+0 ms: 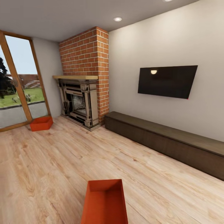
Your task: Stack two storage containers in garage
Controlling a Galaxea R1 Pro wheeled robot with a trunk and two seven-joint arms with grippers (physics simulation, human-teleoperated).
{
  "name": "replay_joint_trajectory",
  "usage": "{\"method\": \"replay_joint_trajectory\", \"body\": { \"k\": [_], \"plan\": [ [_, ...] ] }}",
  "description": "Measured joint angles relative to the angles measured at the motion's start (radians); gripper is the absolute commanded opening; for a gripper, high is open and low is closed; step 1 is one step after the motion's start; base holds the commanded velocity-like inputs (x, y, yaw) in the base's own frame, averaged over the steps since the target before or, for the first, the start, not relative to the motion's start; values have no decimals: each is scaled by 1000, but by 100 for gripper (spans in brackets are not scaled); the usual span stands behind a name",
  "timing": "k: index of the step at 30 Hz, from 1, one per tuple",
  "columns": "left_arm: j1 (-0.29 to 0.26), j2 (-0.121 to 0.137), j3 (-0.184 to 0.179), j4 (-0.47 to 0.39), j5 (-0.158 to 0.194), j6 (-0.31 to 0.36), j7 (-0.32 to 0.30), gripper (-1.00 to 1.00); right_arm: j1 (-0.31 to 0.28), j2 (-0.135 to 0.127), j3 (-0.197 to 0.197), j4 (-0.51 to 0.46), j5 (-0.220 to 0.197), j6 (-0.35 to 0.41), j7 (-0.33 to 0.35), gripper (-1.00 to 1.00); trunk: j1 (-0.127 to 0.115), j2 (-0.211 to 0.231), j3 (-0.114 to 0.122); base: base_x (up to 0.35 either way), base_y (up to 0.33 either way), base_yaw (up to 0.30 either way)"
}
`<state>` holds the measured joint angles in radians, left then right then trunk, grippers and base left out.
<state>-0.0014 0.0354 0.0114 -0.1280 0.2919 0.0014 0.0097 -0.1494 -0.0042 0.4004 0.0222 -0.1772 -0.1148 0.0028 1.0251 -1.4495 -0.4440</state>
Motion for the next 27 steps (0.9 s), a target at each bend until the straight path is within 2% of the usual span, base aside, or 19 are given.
{"method": "replay_joint_trajectory", "body": {
  "k": [21, 27],
  "plan": [
    [0, 0, 0, 0, 0, 0, 0, 100, 0, -1, -1, 0, 0, -1, 0, 100, 0, 0, 0, 36, 53, 24],
    [0, 1, -1, 1, 0, 0, -1, 100, 0, -1, -1, 0, 0, -1, 0, 100, -1, 0, 0, 217, 58, 0]
  ]
}}
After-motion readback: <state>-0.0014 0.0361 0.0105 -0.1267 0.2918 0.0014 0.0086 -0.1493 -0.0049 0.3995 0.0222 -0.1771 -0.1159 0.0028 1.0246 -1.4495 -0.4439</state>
